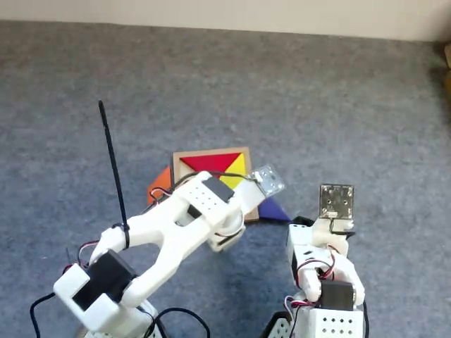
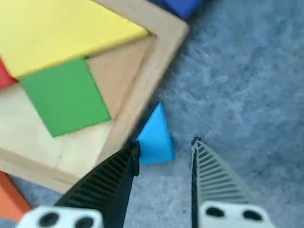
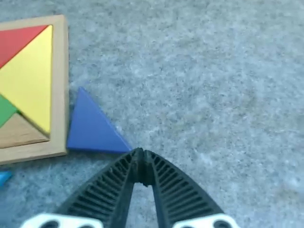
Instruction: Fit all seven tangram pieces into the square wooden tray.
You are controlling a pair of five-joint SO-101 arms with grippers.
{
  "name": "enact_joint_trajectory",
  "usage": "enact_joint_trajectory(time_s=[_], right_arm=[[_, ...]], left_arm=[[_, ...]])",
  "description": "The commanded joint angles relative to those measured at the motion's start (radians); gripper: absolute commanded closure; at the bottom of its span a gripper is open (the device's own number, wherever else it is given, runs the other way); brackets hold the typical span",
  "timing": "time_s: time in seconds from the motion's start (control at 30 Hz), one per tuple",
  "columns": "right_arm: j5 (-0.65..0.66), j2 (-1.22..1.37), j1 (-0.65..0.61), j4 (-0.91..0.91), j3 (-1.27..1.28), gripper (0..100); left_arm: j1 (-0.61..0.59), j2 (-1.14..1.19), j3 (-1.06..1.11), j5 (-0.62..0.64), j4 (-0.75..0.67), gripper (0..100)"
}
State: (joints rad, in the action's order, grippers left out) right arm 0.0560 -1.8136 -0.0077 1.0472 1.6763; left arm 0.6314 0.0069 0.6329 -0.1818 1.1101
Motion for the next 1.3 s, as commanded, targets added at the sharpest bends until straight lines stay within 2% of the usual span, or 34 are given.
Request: enact_joint_trajectory(time_s=[0.0,0.27,0.63,0.73,1.0,1.27], right_arm=[[-0.002,-0.002,0.042,0.005,0.113,99.5],[-0.003,-0.004,0.061,0.005,0.113,99.5],[-0.005,-0.004,0.061,0.005,0.113,99.5],[-0.006,-0.004,0.061,0.005,0.113,99.5],[-0.006,-0.005,0.061,0.005,0.113,99.5],[-0.006,-0.005,0.061,0.005,0.113,99.5]], left_arm=[[0.039,0.002,0.002,0.034,0.049,82],[0.033,-0.073,0.018,0.066,0.046,81],[-0.054,-0.085,0.019,0.049,0.044,81],[-0.074,-0.030,0.016,0.006,0.044,81],[-0.082,0.148,-0.125,0.009,0.094,82],[-0.076,0.160,-0.142,0.011,0.094,94]])
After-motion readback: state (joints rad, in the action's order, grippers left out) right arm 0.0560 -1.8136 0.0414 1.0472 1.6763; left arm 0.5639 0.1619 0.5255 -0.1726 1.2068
